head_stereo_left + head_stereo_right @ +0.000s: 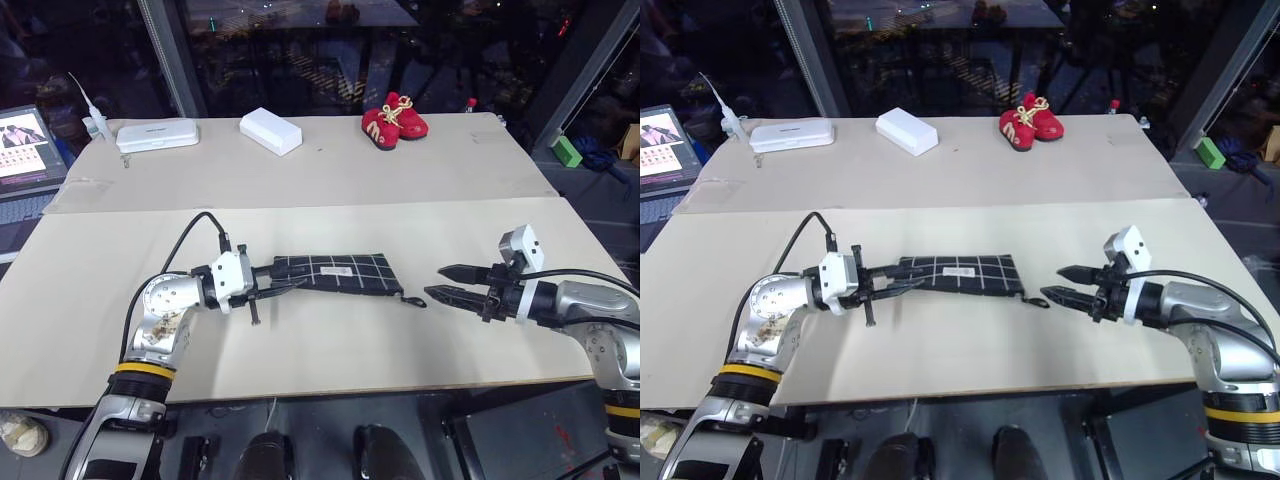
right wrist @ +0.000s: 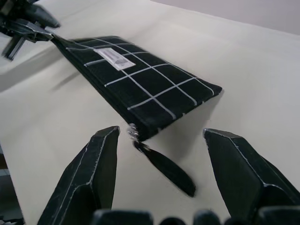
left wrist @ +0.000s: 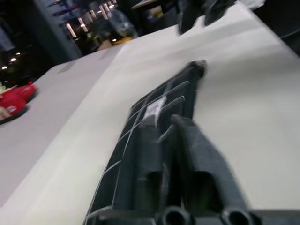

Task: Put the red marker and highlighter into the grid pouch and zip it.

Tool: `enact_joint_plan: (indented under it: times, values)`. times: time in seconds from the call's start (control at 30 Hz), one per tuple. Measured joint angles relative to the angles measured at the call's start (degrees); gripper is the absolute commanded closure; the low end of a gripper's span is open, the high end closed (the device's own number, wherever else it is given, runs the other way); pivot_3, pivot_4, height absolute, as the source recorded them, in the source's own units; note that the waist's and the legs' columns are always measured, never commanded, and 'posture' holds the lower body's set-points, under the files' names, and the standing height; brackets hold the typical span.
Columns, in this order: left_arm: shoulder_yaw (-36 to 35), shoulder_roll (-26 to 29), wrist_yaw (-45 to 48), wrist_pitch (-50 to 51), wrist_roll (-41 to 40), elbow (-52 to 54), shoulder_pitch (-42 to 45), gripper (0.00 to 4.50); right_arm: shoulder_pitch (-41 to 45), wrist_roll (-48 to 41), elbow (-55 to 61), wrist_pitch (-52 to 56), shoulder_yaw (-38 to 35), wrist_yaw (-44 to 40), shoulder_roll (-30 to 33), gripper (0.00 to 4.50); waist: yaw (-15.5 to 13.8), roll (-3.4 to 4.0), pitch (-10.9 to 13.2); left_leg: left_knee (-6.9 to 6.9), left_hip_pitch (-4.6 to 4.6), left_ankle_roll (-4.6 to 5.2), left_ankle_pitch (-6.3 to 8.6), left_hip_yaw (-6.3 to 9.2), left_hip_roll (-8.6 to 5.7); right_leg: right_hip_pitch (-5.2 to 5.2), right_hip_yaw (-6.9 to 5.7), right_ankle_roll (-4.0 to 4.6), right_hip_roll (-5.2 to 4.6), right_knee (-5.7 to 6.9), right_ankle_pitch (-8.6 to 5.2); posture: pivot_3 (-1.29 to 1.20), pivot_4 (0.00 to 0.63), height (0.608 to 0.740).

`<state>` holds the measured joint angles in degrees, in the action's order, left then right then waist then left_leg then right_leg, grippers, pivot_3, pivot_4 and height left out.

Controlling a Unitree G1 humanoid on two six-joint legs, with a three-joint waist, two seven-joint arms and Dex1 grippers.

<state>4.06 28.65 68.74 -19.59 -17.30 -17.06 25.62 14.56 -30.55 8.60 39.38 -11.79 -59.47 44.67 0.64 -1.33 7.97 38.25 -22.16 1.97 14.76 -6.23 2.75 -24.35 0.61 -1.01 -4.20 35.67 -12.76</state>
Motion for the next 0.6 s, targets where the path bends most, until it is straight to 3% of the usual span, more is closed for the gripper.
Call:
enact_joint_plan:
  times: [0.17,0.3,0.47,0.6]
  values:
    - [0.0,-0.28,0.94,0.11,-0.57,-0.87,1.36,0.71,-0.07,-0.06,-0.01,0.0,-0.02,0.47,0.62,1.28,-0.03,0.0,0.0,0.0,-0.04,0.04,0.03,0.0,0.0,-0.02,-0.04,-0.04,0.0,0.01,-0.02,0.0,0.15,0.74]
    - [0.72,2.14,-0.98,10.87,-1.2,8.52,-1.44,0.71,-0.34,-0.03,-0.54,0.0,-0.03,1.07,0.66,1.28,0.13,-0.02,0.01,0.01,-0.02,0.04,0.03,0.03,0.0,-0.02,0.03,-0.06,-0.02,0.03,-0.02,0.0,0.15,0.74]
    - [-3.96,8.74,-8.3,37.34,-10.37,21.12,-8.07,0.71,-2.49,0.57,-3.1,-0.71,-0.27,1.12,1.56,1.28,0.19,-0.02,0.01,-0.01,0.1,0.04,0.03,0.06,0.08,0.0,0.04,-0.14,0.0,0.15,-0.07,0.0,0.15,0.74]
    - [-7.93,9.75,-14.74,41.39,-9.52,21.66,-11.92,0.71,-3.63,2.37,-6.07,-3.35,-0.33,2.49,1.17,1.28,0.07,-0.03,0.02,0.0,0.15,0.03,0.02,0.02,0.03,0.05,0.07,-0.13,-0.03,0.11,-0.07,0.0,0.15,0.74]
